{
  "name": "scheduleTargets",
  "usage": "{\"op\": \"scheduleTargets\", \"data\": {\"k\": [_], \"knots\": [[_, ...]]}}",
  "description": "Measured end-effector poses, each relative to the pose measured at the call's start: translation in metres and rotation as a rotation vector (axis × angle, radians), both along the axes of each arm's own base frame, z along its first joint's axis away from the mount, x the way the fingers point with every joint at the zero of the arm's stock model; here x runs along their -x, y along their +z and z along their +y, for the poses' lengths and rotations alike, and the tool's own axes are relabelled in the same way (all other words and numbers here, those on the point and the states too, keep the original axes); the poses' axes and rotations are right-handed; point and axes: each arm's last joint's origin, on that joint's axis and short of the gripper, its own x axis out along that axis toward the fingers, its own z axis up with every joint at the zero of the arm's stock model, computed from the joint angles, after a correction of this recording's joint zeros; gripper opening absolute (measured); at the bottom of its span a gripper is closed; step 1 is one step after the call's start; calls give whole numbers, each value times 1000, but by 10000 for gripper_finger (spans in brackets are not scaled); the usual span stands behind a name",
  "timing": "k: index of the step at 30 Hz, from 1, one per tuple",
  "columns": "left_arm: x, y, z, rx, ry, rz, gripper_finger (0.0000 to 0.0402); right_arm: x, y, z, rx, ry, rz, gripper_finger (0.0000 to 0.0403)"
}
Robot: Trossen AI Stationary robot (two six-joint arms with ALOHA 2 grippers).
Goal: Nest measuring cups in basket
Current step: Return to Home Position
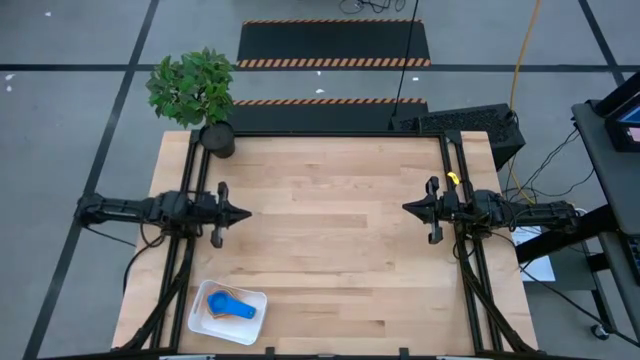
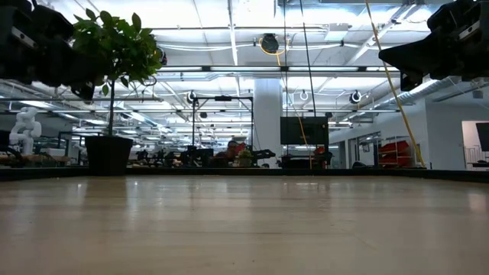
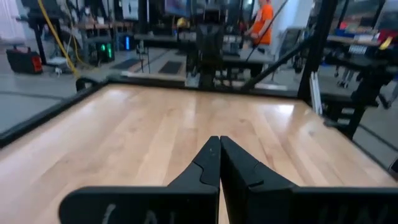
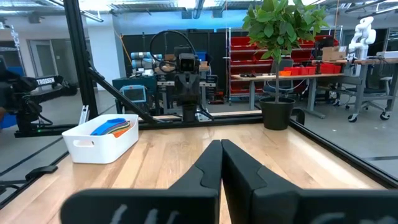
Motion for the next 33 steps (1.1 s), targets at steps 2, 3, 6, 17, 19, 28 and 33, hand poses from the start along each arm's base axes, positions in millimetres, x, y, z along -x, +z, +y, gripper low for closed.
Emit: {"op": "scheduleTargets", "data": {"k": [2,3,6,17,19,28,33], "knots": [[3,3,0,-2,0,-43,0,0,0,0,0,0,0,0],[4,5,0,-6,1,-59,0,0,0,0,0,0,0,0],[4,6,0,-20,4,-39,0,0,0,0,0,1,0,0],[4,4,-1,-22,-62,-7,2,0,-1,0,0,1,10,0],[3,3,-2,-36,-63,4,4,0,-1,0,0,1,10,0],[1,0,1,-76,-35,39,6,0,-1,0,0,1,14,0],[1,0,1,-64,-32,40,12,0,-2,0,0,1,17,0]]}}
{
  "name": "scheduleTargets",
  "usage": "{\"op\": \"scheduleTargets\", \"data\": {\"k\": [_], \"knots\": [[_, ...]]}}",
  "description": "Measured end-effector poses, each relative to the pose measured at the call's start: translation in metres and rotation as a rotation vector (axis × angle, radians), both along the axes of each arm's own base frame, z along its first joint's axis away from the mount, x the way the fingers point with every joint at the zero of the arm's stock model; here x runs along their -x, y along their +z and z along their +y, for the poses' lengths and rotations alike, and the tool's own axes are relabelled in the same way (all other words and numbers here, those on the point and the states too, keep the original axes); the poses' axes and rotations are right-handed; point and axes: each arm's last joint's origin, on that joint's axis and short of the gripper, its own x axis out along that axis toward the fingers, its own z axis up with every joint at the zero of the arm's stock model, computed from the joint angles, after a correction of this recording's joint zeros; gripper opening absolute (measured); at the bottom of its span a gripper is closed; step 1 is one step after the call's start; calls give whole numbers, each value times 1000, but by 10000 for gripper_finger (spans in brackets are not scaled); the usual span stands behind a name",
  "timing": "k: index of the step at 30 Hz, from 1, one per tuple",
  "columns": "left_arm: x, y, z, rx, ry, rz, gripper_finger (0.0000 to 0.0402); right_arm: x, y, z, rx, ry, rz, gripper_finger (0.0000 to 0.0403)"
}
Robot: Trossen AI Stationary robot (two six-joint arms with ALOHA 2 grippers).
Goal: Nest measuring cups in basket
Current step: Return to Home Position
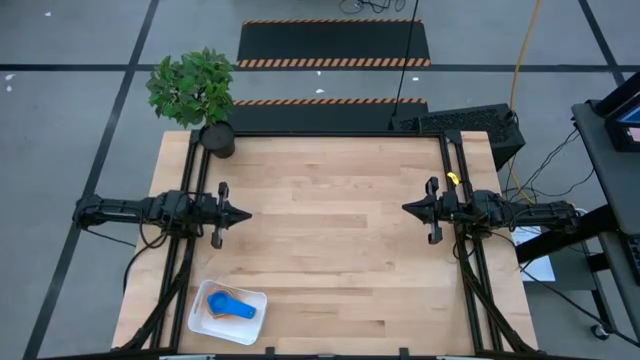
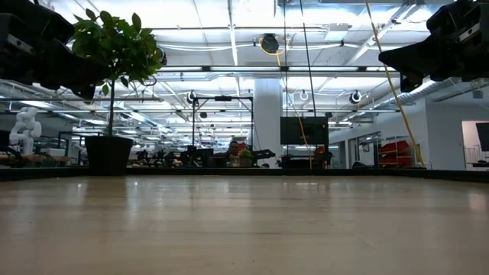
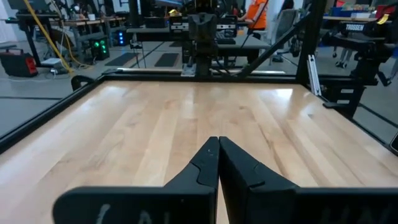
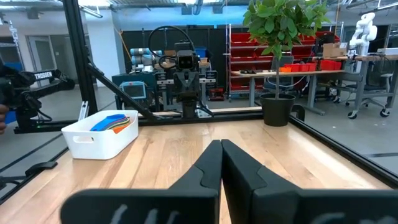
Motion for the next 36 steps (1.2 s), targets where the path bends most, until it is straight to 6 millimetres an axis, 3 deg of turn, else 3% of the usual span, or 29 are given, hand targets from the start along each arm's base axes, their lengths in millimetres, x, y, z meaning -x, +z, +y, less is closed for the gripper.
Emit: {"op": "scheduleTargets", "data": {"k": [12,25,36], "knots": [[4,5,1,5,9,-62,3,0,0,0,0,0,0,0],[0,1,1,-20,36,-17,18,0,0,0,0,0,3,0],[0,1,1,-9,37,-17,4,0,0,0,0,0,4,0]]}}
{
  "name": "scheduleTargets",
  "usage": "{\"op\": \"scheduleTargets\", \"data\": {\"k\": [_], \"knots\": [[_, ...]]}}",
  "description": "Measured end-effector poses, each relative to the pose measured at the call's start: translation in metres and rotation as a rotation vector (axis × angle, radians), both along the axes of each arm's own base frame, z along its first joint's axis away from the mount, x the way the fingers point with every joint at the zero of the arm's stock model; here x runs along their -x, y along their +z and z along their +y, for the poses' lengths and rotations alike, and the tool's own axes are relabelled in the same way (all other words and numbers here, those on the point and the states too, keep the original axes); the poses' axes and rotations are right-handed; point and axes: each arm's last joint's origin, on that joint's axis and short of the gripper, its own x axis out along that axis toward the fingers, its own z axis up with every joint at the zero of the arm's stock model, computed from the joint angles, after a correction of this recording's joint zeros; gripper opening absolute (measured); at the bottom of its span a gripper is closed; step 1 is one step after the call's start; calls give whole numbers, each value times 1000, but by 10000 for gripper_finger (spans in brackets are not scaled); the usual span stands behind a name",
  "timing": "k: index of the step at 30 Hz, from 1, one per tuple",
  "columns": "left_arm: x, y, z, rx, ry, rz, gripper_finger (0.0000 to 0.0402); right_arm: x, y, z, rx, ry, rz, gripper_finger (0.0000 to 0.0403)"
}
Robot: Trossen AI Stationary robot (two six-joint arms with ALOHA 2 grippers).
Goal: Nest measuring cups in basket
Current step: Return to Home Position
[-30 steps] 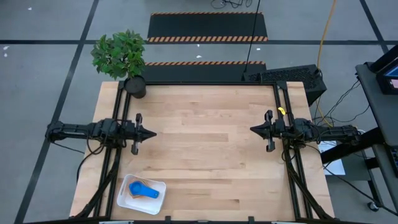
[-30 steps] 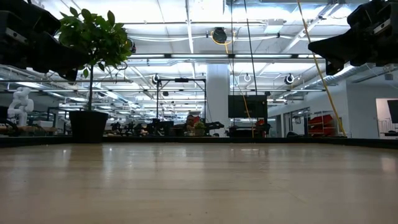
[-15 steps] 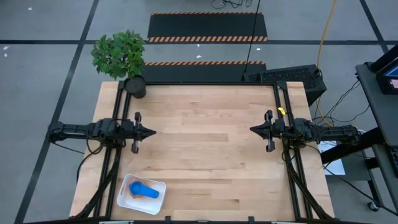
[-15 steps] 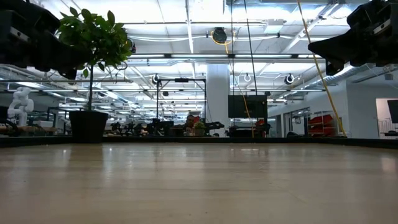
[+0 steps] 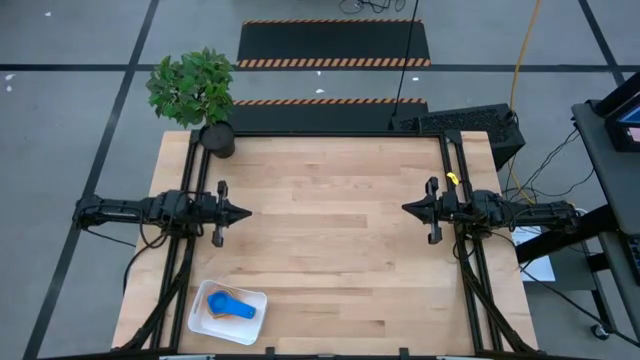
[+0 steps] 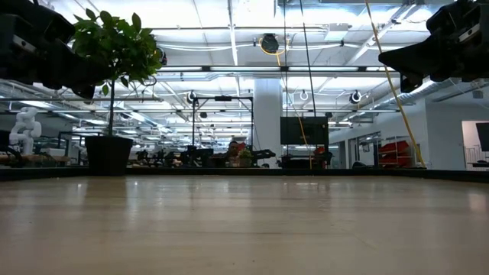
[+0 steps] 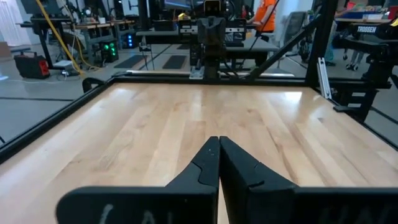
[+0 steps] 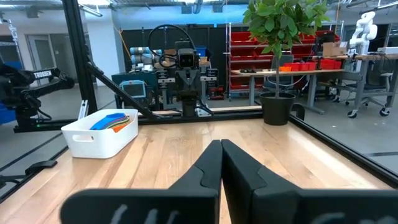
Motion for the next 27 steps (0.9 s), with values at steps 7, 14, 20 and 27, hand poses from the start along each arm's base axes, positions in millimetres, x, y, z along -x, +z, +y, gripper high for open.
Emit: {"op": "scheduleTargets", "data": {"k": [7,14,20,27], "knots": [[0,0,0,0,0,-1,25,0,0,0,0,0,0,0],[0,0,0,0,0,-2,21,0,0,0,0,0,0,0],[0,0,0,0,-1,-2,9,0,0,0,0,0,0,0],[0,0,0,0,-1,-2,7,0,0,0,0,0,0,0]]}}
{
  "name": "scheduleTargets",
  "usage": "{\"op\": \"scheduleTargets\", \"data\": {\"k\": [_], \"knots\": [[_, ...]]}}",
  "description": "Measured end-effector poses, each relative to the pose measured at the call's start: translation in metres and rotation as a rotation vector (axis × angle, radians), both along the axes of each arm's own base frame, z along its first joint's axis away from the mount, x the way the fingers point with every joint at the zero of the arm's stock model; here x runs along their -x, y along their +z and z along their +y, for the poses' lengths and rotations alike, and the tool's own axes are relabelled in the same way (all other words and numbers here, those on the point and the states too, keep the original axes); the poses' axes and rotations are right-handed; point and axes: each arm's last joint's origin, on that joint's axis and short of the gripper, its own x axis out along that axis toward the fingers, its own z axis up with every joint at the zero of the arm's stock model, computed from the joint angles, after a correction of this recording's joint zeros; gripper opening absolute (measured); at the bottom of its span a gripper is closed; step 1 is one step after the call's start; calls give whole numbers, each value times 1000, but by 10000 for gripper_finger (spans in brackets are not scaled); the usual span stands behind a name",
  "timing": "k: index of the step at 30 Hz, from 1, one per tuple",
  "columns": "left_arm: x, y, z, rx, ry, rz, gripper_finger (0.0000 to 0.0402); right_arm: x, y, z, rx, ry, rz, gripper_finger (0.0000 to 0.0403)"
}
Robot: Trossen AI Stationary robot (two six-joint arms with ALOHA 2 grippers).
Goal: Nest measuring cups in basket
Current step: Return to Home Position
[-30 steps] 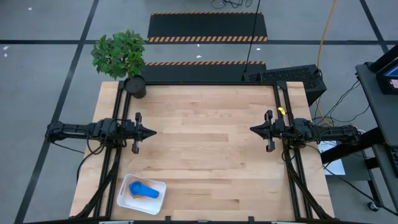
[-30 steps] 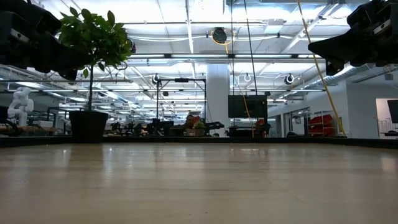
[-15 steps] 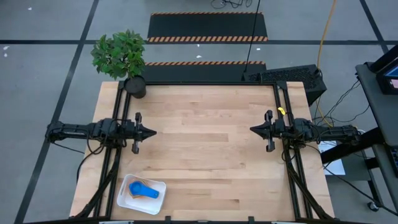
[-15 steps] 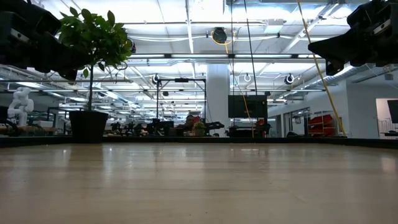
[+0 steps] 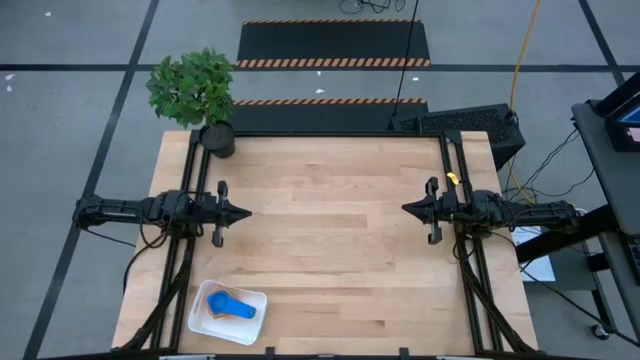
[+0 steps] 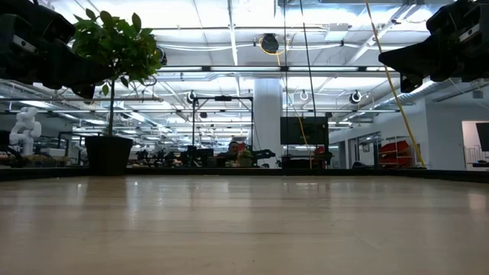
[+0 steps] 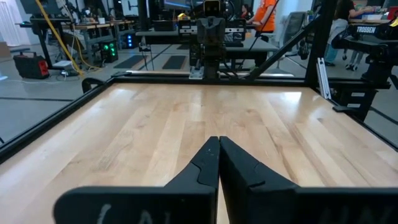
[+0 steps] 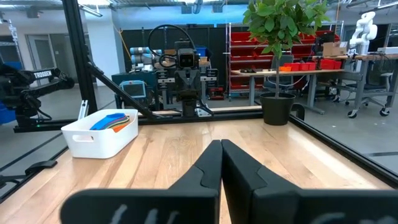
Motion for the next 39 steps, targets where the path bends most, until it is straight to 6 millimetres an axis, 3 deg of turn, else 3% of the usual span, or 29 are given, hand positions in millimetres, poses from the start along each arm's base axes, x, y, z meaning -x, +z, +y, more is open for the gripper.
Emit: {"op": "scheduleTargets", "data": {"k": [7,39], "knots": [[0,0,0,0,0,0,29,0,0,0,0,0,0,0],[0,0,0,0,-1,-1,31,0,0,0,0,0,0,0]]}}
